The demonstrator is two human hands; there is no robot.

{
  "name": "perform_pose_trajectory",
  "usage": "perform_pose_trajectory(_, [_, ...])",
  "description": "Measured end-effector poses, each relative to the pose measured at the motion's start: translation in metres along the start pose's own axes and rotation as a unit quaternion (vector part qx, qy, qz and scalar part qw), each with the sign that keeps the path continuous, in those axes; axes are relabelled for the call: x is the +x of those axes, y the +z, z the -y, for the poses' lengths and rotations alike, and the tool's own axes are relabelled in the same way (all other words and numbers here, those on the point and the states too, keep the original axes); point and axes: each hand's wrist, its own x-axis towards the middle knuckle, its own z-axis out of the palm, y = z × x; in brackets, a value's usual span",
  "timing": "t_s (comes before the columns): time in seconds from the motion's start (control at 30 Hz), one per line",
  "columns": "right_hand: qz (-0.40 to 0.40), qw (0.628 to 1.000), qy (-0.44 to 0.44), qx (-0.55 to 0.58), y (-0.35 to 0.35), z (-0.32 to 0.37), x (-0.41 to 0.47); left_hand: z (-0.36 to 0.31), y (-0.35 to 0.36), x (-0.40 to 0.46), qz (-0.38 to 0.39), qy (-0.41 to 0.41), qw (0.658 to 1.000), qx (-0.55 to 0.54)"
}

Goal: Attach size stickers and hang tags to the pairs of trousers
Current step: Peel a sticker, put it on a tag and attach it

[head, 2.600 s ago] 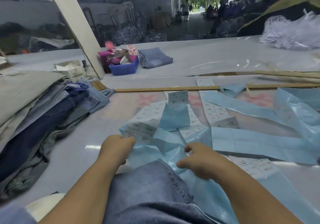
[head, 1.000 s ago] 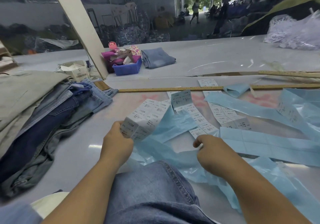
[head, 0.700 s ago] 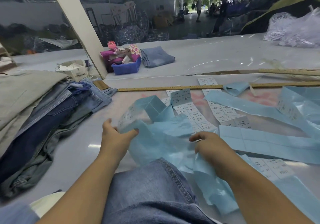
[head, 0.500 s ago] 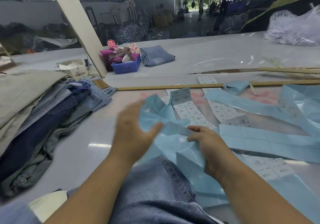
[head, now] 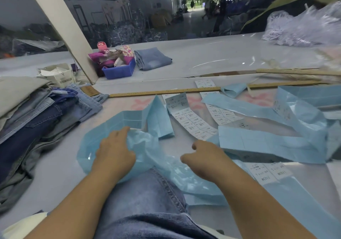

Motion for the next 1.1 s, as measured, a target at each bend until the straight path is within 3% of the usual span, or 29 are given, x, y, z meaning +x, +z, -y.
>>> perform_pose_trajectory(0.1, [0.069,0.997,-0.029,-0.027,0.005,0.000,-0.003,-0.017,-0.008,-0.009,-0.067,0.027,0.997,0.023])
perform_pose_trajectory(0.2, [0.124,0.986,-0.086,0.075,0.007,0.005,-0.010,-0.042,-0.018,-0.022,-0.172,0.155,0.973,0.015])
perform_pose_trajectory(0.27, [0.091,0.979,-0.128,0.130,-0.002,0.009,-0.016,-0.057,-0.025,-0.030,-0.197,0.222,0.955,-0.012])
perform_pose_trajectory(0.33, [-0.014,0.974,-0.162,0.161,-0.020,0.006,-0.020,-0.074,-0.032,-0.036,-0.130,0.260,0.956,-0.041])
perform_pose_trajectory(0.43, [-0.131,0.971,-0.158,0.126,-0.048,-0.024,-0.029,-0.108,-0.038,-0.044,0.097,0.279,0.955,0.005])
perform_pose_trajectory(0.53, [-0.127,0.989,-0.046,-0.057,-0.053,-0.077,-0.045,-0.152,-0.031,-0.051,0.263,0.295,0.892,0.221])
perform_pose_trajectory(0.6, [-0.097,0.989,-0.010,-0.110,-0.044,-0.103,-0.052,-0.184,-0.014,-0.057,0.289,0.317,0.853,0.298])
perform_pose_trajectory(0.77, [-0.047,0.993,-0.102,0.029,-0.030,-0.115,-0.057,-0.237,0.041,-0.063,0.188,0.358,0.880,0.250])
perform_pose_trajectory(0.93, [-0.110,0.968,-0.057,0.220,-0.037,-0.133,-0.052,-0.215,0.085,-0.042,0.213,0.313,0.910,0.166])
perform_pose_trajectory(1.1, [-0.179,0.955,-0.020,0.236,-0.041,-0.141,-0.043,-0.199,0.108,-0.033,0.109,0.303,0.937,0.134])
